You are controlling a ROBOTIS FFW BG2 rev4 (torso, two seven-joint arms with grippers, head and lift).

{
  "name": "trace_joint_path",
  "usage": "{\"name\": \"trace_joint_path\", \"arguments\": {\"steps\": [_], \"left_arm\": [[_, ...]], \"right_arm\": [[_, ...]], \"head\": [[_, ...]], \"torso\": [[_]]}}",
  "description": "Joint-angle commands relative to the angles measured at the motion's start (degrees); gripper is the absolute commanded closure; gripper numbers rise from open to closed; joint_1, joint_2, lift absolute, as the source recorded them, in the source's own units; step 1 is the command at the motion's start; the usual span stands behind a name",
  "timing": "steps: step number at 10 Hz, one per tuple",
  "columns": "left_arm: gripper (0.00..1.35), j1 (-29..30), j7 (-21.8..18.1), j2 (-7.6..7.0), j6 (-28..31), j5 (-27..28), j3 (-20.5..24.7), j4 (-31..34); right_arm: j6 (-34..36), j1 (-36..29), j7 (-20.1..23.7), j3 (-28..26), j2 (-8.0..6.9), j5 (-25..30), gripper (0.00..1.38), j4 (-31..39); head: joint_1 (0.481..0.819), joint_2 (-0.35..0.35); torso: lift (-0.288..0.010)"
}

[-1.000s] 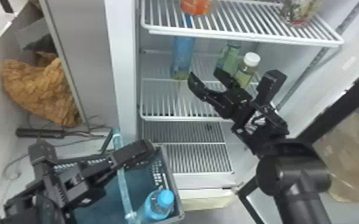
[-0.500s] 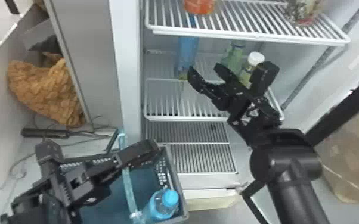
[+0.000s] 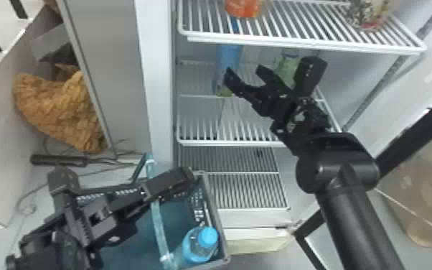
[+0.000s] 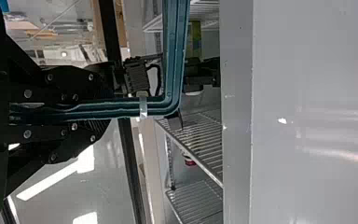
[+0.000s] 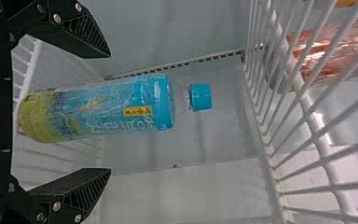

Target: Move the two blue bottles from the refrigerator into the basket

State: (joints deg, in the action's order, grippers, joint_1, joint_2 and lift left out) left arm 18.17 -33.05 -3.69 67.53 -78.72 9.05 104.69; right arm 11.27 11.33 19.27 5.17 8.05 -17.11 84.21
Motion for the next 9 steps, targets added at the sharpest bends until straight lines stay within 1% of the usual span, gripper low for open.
{"name": "trace_joint_path", "arguments": {"steps": [1, 6, 7, 8, 9], "left_arm": [[1.2, -0.03, 0.0, 0.0, -0.03, -0.11, 0.09, 0.0], [1.2, -0.59, 0.0, 0.0, -0.03, -0.11, -0.03, 0.0], [1.2, -0.73, 0.0, 0.0, -0.03, -0.11, -0.03, 0.0], [1.2, -0.59, -0.09, 0.0, -0.03, -0.11, -0.03, 0.0], [1.2, -0.59, -0.09, 0.0, 0.11, -0.11, 0.09, 0.0]], "right_arm": [[0.4, 2.03, -0.2, 1.34, 0.12, -0.49, 0.19, -2.58], [0.96, 7.8, -1.25, 5.57, 0.65, -1.74, 0.2, -9.05], [0.96, 8.08, -1.25, 5.57, 0.74, -1.74, 0.33, -9.33], [1.38, 7.94, -1.69, 5.34, 0.74, -1.63, 0.66, -9.33], [1.95, 7.66, -2.39, 5.0, 0.74, -1.4, 0.95, -9.05]], "head": [[0.695, -0.136], [0.695, -0.107], [0.695, -0.101], [0.695, -0.1], [0.695, -0.101]], "torso": [[-0.22], [-0.22], [-0.22], [-0.22], [-0.22]]}}
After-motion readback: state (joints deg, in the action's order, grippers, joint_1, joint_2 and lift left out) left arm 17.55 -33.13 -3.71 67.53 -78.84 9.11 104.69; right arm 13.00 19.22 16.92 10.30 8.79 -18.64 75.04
